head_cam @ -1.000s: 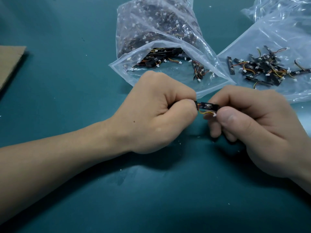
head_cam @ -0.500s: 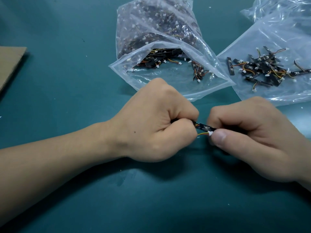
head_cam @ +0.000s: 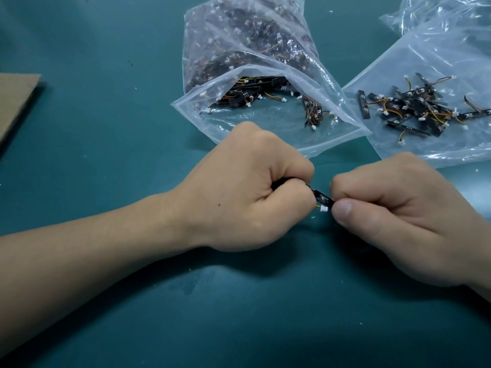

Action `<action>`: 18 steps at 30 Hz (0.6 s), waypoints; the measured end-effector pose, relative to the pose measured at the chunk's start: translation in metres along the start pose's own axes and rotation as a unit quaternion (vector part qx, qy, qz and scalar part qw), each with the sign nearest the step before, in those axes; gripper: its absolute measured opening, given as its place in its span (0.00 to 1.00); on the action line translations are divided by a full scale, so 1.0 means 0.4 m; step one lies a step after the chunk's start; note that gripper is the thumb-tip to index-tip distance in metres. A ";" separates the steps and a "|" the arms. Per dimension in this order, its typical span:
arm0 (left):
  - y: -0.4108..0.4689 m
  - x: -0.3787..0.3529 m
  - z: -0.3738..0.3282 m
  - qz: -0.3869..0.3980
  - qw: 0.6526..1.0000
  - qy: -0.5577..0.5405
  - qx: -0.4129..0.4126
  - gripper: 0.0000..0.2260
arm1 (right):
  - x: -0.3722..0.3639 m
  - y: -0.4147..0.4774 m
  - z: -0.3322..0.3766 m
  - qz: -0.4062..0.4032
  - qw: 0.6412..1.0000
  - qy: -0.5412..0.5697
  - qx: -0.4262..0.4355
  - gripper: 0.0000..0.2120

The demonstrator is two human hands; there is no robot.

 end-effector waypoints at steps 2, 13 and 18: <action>0.001 0.000 -0.002 0.018 1.000 -0.010 -0.009 0.13 | -0.002 -0.004 -0.001 0.006 1.000 -0.016 0.002 0.16; -0.005 0.018 0.028 -0.184 0.967 -0.168 0.057 0.06 | 0.014 -0.004 -0.027 -0.185 0.969 0.133 -0.092 0.16; -0.006 0.023 0.023 -0.223 0.974 -0.005 0.046 0.05 | 0.003 -0.001 -0.030 -0.139 0.984 0.037 -0.109 0.15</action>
Point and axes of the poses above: each hand's wrist, its own y-axis towards the middle knuckle, its own x-axis out of the back of the hand, z = x × y, the point moved 3 cm from there along y, towards the middle knuckle, and after that the axes turned 1 degree about y, right-handed, at the moved point
